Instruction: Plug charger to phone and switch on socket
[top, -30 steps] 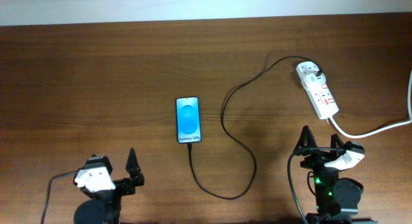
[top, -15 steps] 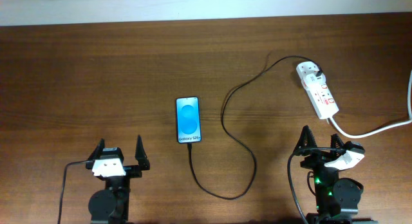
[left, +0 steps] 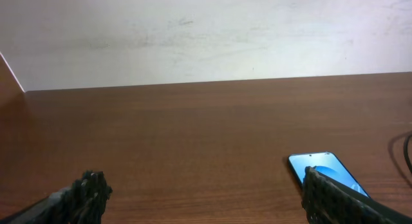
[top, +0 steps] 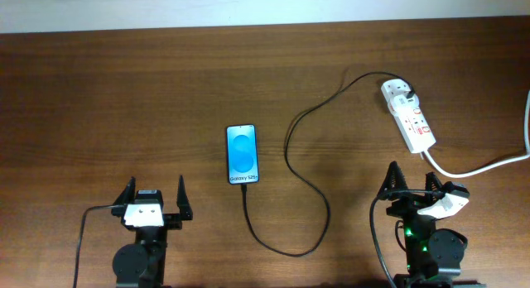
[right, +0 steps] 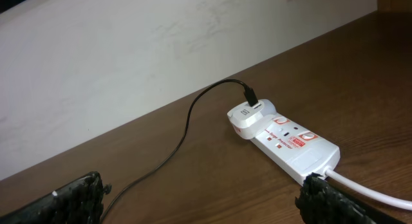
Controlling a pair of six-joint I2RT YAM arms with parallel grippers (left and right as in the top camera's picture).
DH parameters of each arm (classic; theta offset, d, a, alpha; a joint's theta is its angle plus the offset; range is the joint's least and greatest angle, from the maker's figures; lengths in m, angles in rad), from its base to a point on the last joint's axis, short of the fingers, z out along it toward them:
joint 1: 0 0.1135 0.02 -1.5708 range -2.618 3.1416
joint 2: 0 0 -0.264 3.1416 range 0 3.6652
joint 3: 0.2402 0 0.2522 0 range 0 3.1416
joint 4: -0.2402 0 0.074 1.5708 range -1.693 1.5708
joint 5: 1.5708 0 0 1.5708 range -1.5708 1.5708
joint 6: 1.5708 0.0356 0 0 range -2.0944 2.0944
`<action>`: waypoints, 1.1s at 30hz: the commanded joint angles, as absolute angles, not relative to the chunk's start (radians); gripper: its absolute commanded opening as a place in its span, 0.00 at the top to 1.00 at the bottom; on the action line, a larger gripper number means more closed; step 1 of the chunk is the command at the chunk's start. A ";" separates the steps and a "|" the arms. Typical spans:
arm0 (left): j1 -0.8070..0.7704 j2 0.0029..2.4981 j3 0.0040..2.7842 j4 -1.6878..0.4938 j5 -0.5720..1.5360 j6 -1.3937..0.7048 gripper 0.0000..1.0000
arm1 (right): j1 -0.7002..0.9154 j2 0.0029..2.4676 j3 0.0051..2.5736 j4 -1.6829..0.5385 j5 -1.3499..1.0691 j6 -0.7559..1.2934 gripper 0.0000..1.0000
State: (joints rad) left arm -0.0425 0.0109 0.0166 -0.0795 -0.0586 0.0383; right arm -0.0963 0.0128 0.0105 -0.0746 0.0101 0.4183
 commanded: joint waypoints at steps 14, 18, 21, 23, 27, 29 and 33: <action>-0.036 0.005 0.008 -0.079 -0.047 0.054 0.01 | -0.092 0.004 0.006 -0.082 0.010 0.306 0.02; -0.036 0.005 0.008 -0.079 -0.047 0.054 0.01 | -0.092 0.004 0.006 -0.083 0.012 0.086 0.01; -0.036 0.005 0.008 -0.079 -0.047 0.054 0.01 | -0.092 0.004 0.006 -0.083 0.012 0.059 0.02; -0.036 0.005 0.008 -0.079 -0.047 0.054 0.01 | -0.092 0.004 0.006 -0.082 0.012 0.059 0.02; -0.036 0.005 0.008 -0.079 -0.047 0.054 0.01 | -0.092 0.004 0.006 -0.082 0.012 0.059 0.02; -0.036 0.005 0.008 -0.079 -0.047 0.054 0.01 | -0.092 0.004 0.006 -0.082 0.012 0.059 0.02; -0.036 0.005 0.008 -0.079 -0.047 0.054 0.01 | -0.092 0.004 0.006 -0.082 0.012 0.059 0.02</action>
State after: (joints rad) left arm -0.0425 0.0109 0.0166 -0.0795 -0.0589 0.0383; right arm -0.0963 0.0128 0.0105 -0.0746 0.0105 0.0681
